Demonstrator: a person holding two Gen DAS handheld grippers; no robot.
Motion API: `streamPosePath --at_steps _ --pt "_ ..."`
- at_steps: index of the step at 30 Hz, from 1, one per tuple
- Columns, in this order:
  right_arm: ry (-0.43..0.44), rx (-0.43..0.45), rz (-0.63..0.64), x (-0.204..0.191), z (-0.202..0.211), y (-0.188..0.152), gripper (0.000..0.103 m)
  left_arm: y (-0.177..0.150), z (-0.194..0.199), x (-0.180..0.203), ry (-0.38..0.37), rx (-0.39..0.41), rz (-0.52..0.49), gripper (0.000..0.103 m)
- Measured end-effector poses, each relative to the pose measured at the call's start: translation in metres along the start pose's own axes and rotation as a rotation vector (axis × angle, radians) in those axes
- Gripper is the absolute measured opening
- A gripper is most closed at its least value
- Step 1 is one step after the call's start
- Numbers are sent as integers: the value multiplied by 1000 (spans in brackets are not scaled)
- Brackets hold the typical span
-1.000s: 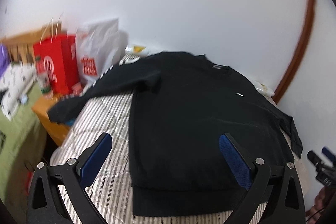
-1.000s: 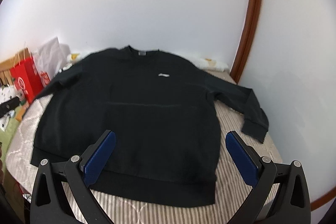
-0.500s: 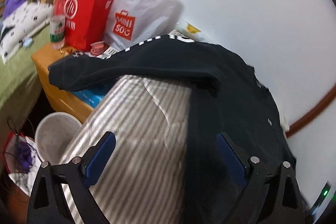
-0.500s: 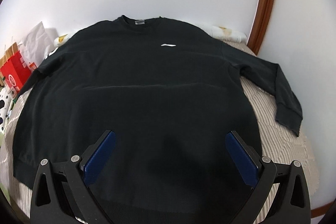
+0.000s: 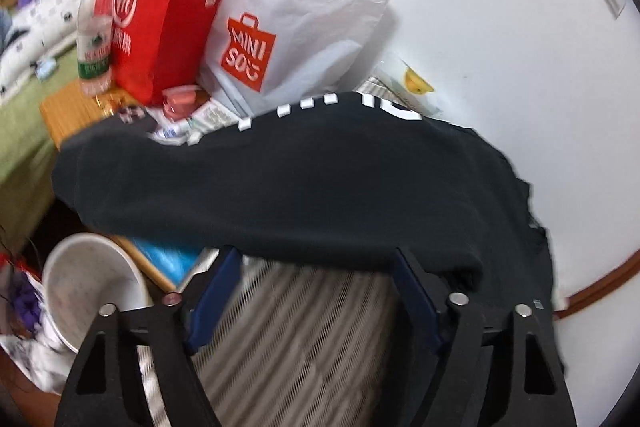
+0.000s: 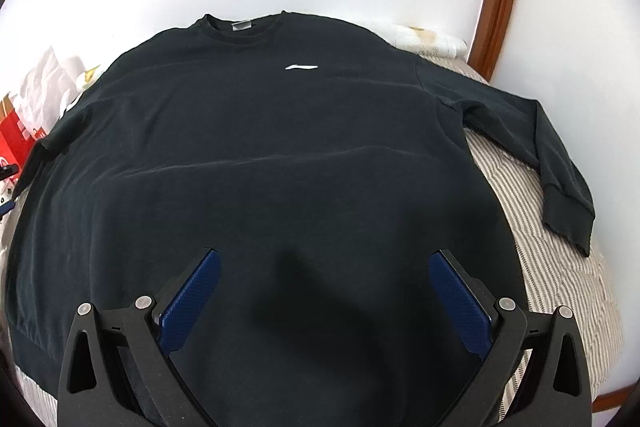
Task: Fold small clothes
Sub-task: 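Move the left tool to the lettered sleeve cuff and close on it, then fold the lettered sleeve across the sweatshirt body with the left tool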
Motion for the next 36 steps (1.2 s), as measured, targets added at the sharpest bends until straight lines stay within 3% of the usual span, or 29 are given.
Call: streamPosePath --at_steps 3,7,10,17,23,30,36 --pt "-7 -10 10 1 -2 2 102 8 -7 3 52 24 -27 68" --pt "9 3 19 2 5 5 102 17 -14 -1 179 51 -79 26" --pt "4 13 37 7 10 5 102 25 -7 -4 172 69 -80 9" --pt "19 33 11 22 21 4 102 56 47 42 141 201 -179 8" --pt "37 54 -12 33 28 5 102 63 72 104 96 216 -270 8" --pt "41 99 -48 55 48 4 102 36 86 198 -45 221 -402 8" --pt "18 95 -74 75 55 -7 102 -25 58 264 -161 96 -502 8"
Point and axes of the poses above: each gripper's, at about its wrist camera, not at the fingertips, and z roughly against the way its jaws point, x to its right, y to its top, the point moved 4 cm from there along -z, roughly the way its jaws point, and after that the axes turned 3 degrees about x, right-handed, at the moved point
